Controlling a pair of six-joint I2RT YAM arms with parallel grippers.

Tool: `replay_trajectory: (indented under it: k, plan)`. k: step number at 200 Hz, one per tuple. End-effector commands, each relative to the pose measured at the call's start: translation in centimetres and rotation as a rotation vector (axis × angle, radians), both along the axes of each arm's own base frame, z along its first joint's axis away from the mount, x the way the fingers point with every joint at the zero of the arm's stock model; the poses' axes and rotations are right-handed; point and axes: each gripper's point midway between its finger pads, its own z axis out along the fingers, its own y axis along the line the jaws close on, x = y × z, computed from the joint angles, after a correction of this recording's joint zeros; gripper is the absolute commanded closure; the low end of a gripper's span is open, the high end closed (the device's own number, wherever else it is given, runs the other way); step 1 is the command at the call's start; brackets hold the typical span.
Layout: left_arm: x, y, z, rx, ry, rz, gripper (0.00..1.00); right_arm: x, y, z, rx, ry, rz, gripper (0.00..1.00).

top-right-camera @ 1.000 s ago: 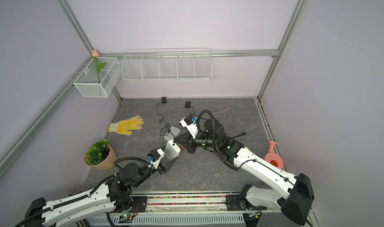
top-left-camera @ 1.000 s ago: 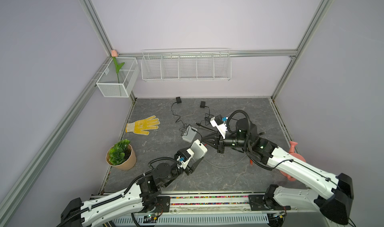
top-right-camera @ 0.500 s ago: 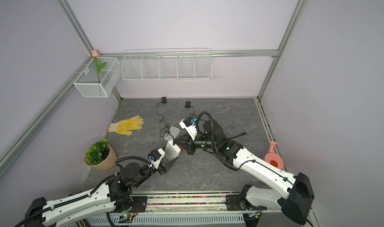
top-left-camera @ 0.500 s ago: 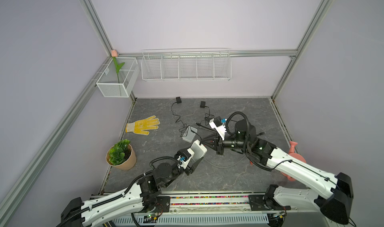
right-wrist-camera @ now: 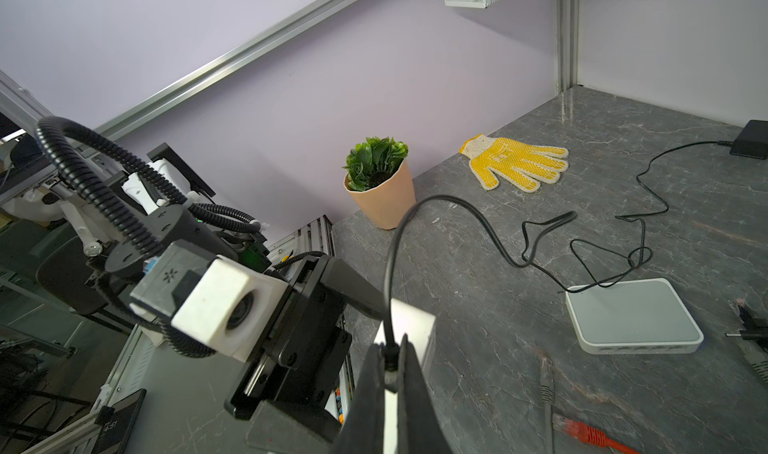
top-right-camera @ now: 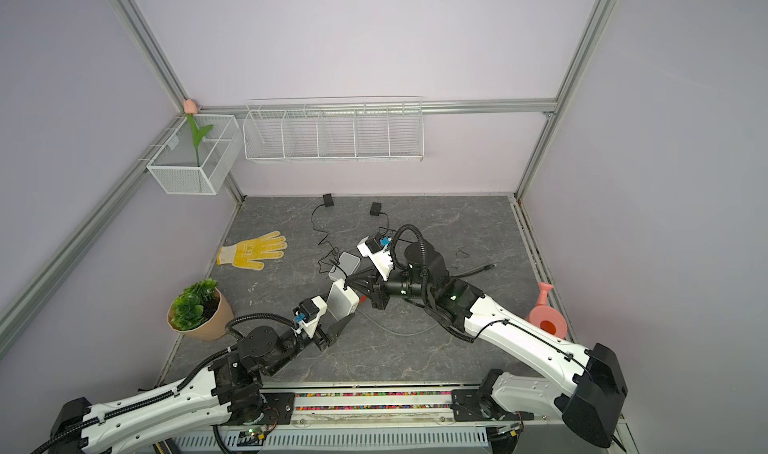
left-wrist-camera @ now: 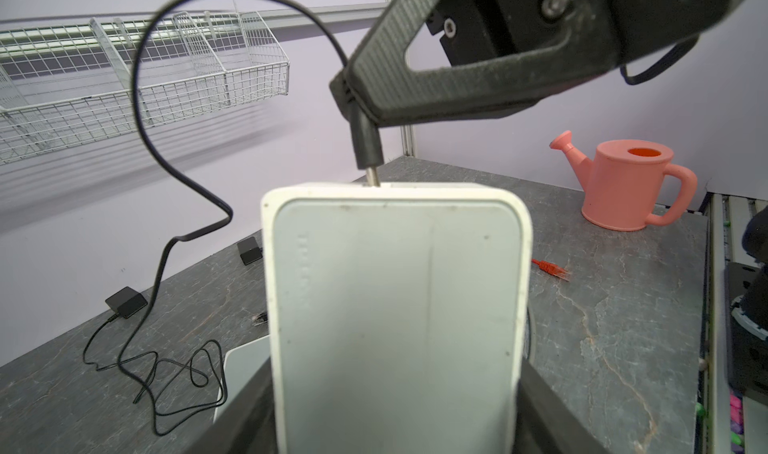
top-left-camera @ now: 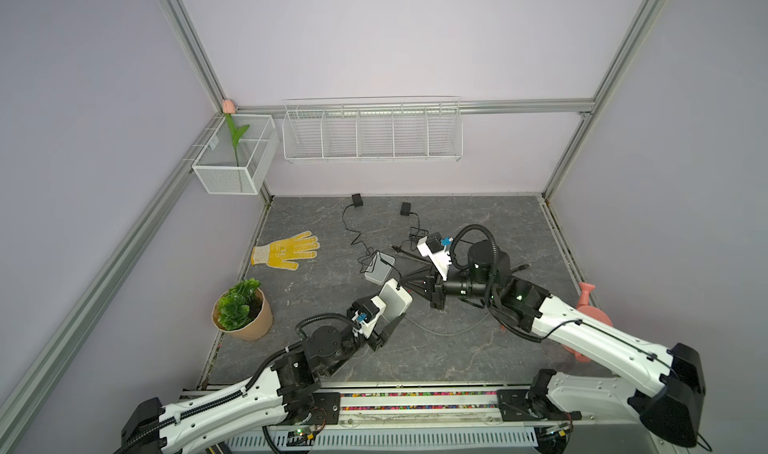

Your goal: Insert the plug into the switch port

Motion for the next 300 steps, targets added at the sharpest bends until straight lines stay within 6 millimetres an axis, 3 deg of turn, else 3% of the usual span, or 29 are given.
replay_trajectory:
  k: [1,123,163,168,219,223,300]
  plan:
    - [-0.3,0.2,1.9,-0.075,-0.023,-0.006,1.0,0.3,0.2,-1.3,-0.026,0.0,-0.018,0.93]
    - [-0.3,1.2,3.2,-0.131,-0.058,0.015,1.0,-1.5,1.9,-5.7,-0.141,-0.008,0.017,0.93]
    - [-0.5,2.1,4.2,-0.184,-0.098,0.032,1.0,-2.5,2.2,-6.0,-0.159,-0.042,0.02,0.93]
    - [-0.5,2.0,2.6,-0.157,-0.088,0.03,1.0,-2.6,2.3,-6.2,-0.163,-0.046,0.02,0.93]
    - [-0.7,2.7,3.3,-0.192,-0.117,0.034,1.0,-3.2,2.5,-6.6,-0.193,-0.082,-0.002,0.93]
    - [-0.8,2.8,3.5,-0.194,-0.12,0.034,1.0,-3.4,2.2,-7.8,-0.216,-0.072,0.0,0.93]
    - [-1.0,3.2,4.3,-0.227,-0.144,0.033,1.0,-3.1,2.4,-9.0,-0.25,-0.062,-0.015,0.93]
